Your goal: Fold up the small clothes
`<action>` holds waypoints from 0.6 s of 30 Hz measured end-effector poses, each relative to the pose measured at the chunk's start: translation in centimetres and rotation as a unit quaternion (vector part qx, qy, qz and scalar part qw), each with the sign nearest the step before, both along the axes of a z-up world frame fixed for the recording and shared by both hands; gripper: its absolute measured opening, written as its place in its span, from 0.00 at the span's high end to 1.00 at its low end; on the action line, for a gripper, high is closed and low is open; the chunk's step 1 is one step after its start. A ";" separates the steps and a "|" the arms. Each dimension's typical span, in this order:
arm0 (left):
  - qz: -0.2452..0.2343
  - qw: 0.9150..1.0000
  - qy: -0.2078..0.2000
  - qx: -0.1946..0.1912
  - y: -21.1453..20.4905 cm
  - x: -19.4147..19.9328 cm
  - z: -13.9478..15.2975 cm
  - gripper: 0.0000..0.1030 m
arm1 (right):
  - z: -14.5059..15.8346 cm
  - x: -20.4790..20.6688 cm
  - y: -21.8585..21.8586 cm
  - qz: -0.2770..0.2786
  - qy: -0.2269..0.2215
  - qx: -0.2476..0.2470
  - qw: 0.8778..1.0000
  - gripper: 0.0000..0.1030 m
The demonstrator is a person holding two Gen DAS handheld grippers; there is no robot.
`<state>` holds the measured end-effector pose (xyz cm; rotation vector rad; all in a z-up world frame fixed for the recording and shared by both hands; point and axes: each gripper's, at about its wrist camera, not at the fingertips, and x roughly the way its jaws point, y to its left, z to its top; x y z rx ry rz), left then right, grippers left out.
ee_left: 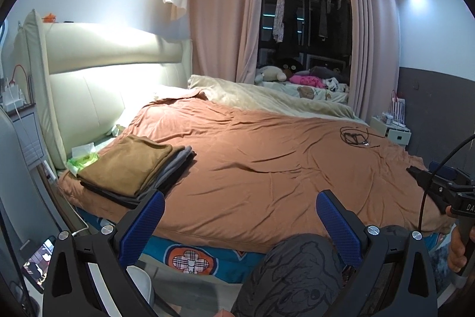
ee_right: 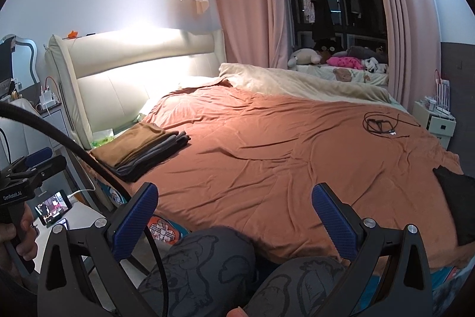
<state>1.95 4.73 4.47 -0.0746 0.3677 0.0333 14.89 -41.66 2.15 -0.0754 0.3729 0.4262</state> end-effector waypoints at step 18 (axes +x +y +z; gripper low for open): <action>-0.004 1.000 0.007 -0.016 0.5 -0.6 -0.2 0.00 | -0.3 -0.4 -1.3 -0.015 0.010 0.017 1.000 0.00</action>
